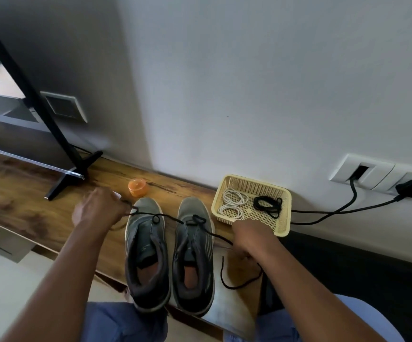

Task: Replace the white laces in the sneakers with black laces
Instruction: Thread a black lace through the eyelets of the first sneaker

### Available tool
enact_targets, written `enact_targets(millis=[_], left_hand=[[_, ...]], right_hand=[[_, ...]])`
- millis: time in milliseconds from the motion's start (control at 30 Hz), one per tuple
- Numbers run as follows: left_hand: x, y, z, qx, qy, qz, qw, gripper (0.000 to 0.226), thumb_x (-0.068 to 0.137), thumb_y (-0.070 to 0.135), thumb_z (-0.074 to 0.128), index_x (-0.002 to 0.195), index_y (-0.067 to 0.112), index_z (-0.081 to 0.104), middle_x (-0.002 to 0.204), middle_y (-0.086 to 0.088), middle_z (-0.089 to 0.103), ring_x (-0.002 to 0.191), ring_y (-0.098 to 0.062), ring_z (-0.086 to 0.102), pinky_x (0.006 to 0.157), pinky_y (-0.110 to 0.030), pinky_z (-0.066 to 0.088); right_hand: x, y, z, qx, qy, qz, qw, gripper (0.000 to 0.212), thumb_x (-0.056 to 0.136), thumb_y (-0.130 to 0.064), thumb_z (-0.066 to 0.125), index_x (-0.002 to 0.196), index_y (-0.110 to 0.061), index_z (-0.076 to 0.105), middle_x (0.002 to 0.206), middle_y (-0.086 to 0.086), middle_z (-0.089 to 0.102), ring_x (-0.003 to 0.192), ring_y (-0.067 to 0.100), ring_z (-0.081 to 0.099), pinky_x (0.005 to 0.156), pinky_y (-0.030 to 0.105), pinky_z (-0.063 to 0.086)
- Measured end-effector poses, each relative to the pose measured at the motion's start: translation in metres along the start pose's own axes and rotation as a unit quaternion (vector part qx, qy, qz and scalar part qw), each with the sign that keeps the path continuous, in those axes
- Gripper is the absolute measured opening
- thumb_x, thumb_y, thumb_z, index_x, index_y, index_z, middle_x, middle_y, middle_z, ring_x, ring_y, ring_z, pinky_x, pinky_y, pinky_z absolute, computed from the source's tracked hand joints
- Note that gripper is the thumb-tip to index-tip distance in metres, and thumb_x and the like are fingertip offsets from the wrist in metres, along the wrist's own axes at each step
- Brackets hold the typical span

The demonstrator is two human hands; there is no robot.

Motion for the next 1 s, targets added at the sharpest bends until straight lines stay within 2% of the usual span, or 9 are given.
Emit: enact_targets(millis=[133, 200, 300, 433, 567, 667, 867, 933, 1000], left_hand=[[-0.015, 0.05, 0.025, -0.051, -0.071, 0.124, 0.988, 0.026, 0.082, 0.022, 0.075, 0.104, 0.036, 0.076, 0.108, 0.008, 0.075, 0.102, -0.021, 0.068, 0.087, -0.034, 0.053], [-0.029, 0.078, 0.046, -0.039, -0.125, 0.177, 0.975, 0.024, 0.086, 0.028, 0.077, 0.109, 0.036, 0.076, 0.11, 0.011, 0.072, 0.101, -0.015, 0.065, 0.09, -0.031, 0.051], [-0.037, 0.1, 0.073, 0.023, -0.141, 0.219, 0.965, 0.032, 0.085, 0.033, 0.074, 0.117, 0.038, 0.072, 0.114, 0.014, 0.072, 0.11, -0.014, 0.066, 0.097, -0.033, 0.052], [-0.04, 0.107, 0.093, 0.1, -0.144, 0.235, 0.956, 0.029, 0.087, 0.038, 0.069, 0.116, 0.041, 0.066, 0.117, 0.011, 0.069, 0.115, -0.017, 0.063, 0.091, -0.037, 0.053], [-0.036, 0.102, 0.095, 0.118, -0.113, 0.221, 0.961, 0.016, 0.089, 0.043, 0.072, 0.103, 0.037, 0.066, 0.112, 0.005, 0.068, 0.111, -0.021, 0.062, 0.082, -0.035, 0.048], [-0.032, 0.095, 0.091, 0.12, -0.097, 0.192, 0.969, 0.016, 0.089, 0.041, 0.074, 0.102, 0.033, 0.07, 0.109, 0.002, 0.065, 0.112, -0.024, 0.061, 0.082, -0.033, 0.047], [-0.037, 0.099, 0.085, 0.081, -0.082, 0.186, 0.976, 0.016, 0.086, 0.025, 0.07, 0.101, 0.032, 0.07, 0.117, -0.001, 0.066, 0.111, -0.027, 0.063, 0.086, -0.035, 0.047], [-0.045, 0.108, 0.086, 0.082, -0.085, 0.207, 0.971, 0.021, 0.088, 0.033, 0.069, 0.107, 0.025, 0.064, 0.116, -0.003, 0.063, 0.109, -0.027, 0.062, 0.083, -0.034, 0.042], [-0.052, 0.111, 0.091, 0.1, -0.101, 0.205, 0.968, 0.035, 0.087, 0.046, 0.067, 0.109, 0.02, 0.059, 0.11, -0.005, 0.066, 0.104, -0.028, 0.062, 0.08, -0.036, 0.047]], right_hand=[[0.004, -0.029, -0.014, 0.022, 0.096, -0.053, 0.994, 0.025, 0.094, -0.029, 0.066, 0.116, -0.016, 0.066, 0.111, 0.005, 0.068, 0.106, 0.03, 0.067, 0.075, 0.036, 0.047], [0.005, -0.042, -0.021, 0.041, 0.148, -0.074, 0.985, 0.024, 0.095, -0.029, 0.065, 0.115, -0.017, 0.068, 0.11, 0.006, 0.07, 0.103, 0.031, 0.068, 0.072, 0.036, 0.047], [0.005, -0.056, -0.019, 0.038, 0.171, -0.102, 0.979, 0.026, 0.094, -0.031, 0.067, 0.116, -0.016, 0.067, 0.109, 0.009, 0.069, 0.103, 0.034, 0.068, 0.077, 0.038, 0.052], [0.007, -0.061, -0.015, 0.036, 0.187, -0.125, 0.974, 0.017, 0.094, -0.025, 0.064, 0.109, -0.017, 0.066, 0.102, 0.009, 0.069, 0.096, 0.034, 0.069, 0.072, 0.037, 0.05], [0.001, -0.055, -0.015, 0.046, 0.129, -0.13, 0.982, 0.008, 0.091, -0.029, 0.062, 0.092, -0.021, 0.061, 0.094, 0.003, 0.065, 0.093, 0.032, 0.067, 0.072, 0.035, 0.049], [-0.006, -0.043, -0.022, 0.034, 0.082, -0.113, 0.99, 0.024, 0.089, -0.033, 0.062, 0.074, -0.022, 0.047, 0.079, -0.003, 0.053, 0.084, 0.028, 0.058, 0.071, 0.033, 0.044], [-0.007, -0.014, -0.009, -0.019, 0.03, -0.058, 0.998, 0.018, 0.089, -0.033, 0.068, 0.086, -0.02, 0.055, 0.085, -0.001, 0.057, 0.085, 0.025, 0.058, 0.075, 0.035, 0.045], [-0.007, -0.017, -0.014, 0.007, 0.061, -0.065, 0.996, 0.017, 0.091, -0.035, 0.067, 0.1, -0.023, 0.06, 0.101, 0.002, 0.064, 0.098, 0.028, 0.064, 0.076, 0.035, 0.045], [-0.01, -0.028, -0.031, 0.06, 0.133, -0.095, 0.985, 0.016, 0.094, -0.039, 0.06, 0.1, -0.025, 0.06, 0.106, 0.004, 0.066, 0.102, 0.03, 0.066, 0.075, 0.036, 0.047]])
Point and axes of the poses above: each hand's wrist, its own x-axis towards the middle knuckle, its own z-axis out of the palm, y = z × x, the point moved 10 cm from there along x, towards the middle knuckle
